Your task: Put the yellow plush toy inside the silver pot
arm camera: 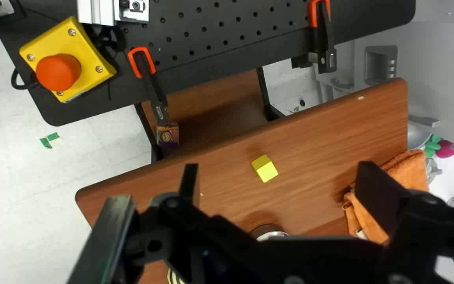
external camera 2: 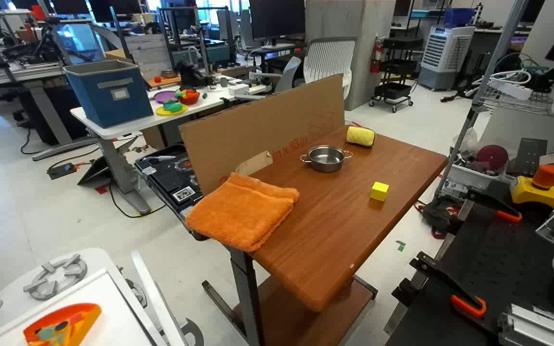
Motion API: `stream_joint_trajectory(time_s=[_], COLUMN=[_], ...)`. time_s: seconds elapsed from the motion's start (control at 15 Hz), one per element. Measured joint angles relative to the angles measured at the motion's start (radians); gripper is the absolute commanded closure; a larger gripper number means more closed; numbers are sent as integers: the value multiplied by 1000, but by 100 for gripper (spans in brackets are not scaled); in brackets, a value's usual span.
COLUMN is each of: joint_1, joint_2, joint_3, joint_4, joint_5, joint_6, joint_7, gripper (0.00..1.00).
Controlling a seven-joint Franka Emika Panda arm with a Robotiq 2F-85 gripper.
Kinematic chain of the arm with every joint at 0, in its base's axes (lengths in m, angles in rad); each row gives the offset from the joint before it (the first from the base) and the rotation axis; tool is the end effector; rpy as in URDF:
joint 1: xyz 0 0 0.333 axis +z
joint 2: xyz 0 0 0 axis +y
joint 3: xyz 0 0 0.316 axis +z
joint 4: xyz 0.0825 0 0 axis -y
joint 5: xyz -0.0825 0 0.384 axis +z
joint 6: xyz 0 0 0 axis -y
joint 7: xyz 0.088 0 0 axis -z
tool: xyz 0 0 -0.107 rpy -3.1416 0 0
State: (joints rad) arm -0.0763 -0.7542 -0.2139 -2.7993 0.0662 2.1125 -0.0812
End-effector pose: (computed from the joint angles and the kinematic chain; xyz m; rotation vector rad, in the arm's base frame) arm 0.3084 -0.0822 0.4130 -2.9333 0.2778 -0.1252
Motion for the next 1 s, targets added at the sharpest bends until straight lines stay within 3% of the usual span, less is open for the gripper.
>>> stream_joint_trajectory(time_s=[0.53,1.0], joint_1=[0,18], joint_2=[33,405], joint_3=[11,20], joint_4=[15,181], joint_5=[0,2], joint_6=[28,329], joint_7=[5,11], gripper=[0,0])
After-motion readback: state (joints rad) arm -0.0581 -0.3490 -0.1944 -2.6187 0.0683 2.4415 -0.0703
